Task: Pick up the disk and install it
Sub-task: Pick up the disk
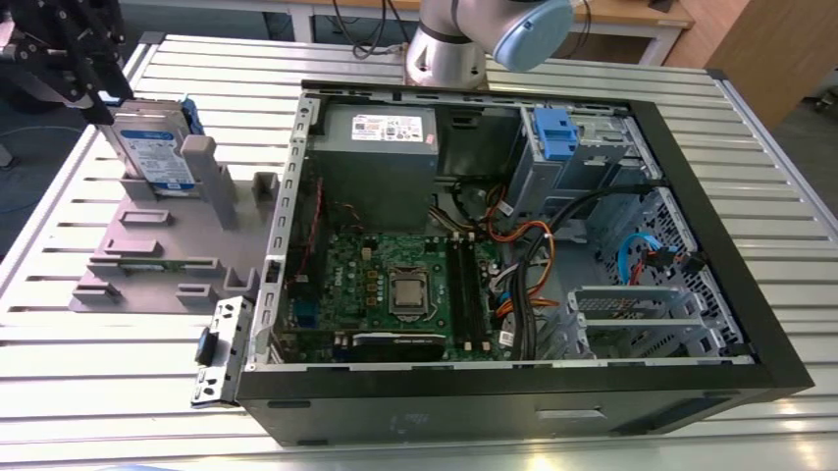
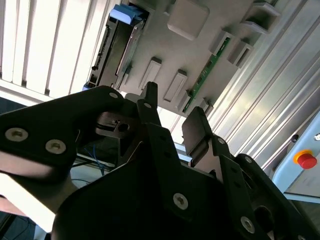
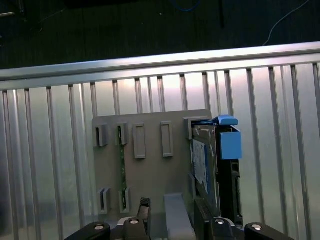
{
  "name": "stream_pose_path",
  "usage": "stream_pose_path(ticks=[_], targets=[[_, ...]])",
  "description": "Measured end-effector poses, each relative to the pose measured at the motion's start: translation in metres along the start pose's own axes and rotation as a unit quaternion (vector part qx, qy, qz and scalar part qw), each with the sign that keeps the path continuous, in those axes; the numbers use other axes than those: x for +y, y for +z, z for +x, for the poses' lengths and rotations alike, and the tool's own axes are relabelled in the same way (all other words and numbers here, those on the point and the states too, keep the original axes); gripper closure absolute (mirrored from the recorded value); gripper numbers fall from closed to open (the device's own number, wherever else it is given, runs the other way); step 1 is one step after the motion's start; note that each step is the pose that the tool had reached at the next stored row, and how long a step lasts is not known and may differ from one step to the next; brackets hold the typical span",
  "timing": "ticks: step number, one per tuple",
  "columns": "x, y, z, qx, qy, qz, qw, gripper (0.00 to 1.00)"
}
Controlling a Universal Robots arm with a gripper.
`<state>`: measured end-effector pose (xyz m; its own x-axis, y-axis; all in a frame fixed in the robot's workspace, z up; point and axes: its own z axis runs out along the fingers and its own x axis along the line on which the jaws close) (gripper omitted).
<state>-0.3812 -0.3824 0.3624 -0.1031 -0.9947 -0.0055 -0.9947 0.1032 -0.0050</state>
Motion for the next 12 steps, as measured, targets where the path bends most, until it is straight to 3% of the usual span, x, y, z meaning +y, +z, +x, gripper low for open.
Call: stream_pose_path(ticks=[12], targets=[[0.0013, 0.0014, -0.0015, 0.0, 0.0, 0.0, 1.0, 0.53]])
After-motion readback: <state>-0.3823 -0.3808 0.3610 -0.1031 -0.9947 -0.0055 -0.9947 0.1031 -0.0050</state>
